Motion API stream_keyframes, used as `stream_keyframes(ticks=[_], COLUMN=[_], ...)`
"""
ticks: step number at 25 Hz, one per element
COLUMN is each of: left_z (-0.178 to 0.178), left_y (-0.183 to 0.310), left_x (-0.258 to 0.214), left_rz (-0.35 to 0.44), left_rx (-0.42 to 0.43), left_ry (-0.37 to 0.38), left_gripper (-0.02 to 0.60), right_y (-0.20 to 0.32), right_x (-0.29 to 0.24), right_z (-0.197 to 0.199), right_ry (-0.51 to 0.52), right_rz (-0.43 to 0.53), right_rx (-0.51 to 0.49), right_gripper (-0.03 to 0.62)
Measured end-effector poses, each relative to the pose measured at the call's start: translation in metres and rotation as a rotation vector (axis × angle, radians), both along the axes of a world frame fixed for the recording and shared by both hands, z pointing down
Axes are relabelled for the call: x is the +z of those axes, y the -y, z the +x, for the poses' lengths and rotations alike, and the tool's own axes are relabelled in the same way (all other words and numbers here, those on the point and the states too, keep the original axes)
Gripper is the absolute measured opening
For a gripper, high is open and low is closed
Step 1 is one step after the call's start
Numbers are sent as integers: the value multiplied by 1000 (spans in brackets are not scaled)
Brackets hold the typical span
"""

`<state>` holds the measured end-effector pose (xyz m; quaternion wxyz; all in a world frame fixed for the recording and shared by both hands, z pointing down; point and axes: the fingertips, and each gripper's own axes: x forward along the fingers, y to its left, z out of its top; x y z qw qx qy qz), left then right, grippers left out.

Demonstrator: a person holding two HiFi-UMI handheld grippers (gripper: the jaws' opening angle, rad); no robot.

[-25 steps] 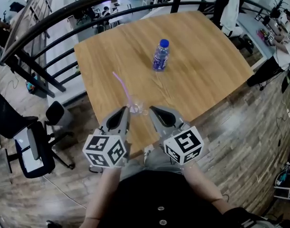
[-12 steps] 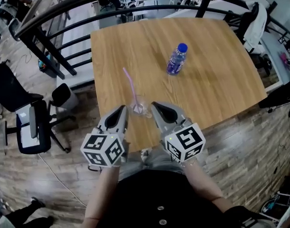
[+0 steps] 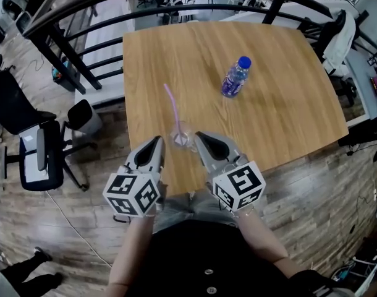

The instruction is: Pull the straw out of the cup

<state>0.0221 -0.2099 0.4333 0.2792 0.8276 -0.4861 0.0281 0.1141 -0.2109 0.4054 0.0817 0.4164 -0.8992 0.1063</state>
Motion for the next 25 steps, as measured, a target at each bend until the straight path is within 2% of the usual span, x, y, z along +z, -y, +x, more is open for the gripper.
stream_keyframes(ticks=[4, 14, 24, 25], left_z=[-2, -7, -8, -8], left_y=[4, 20, 32, 32], left_x=[2, 9, 23, 25], left_rz=[-6, -26, -65, -69], left_rx=[10, 62, 75, 75], left_ry=[1, -30, -65, -68], left_gripper=[11, 12, 12, 11], right_y=[6, 24, 37, 38], right_x=[-1, 12, 21, 22], right_z=[-1, -15, -22, -23], right_ry=[21, -50, -66, -60], right_rz=[-5, -62, -109, -112], right_rx=[15, 22, 8, 5], right_gripper=[0, 0, 2, 53])
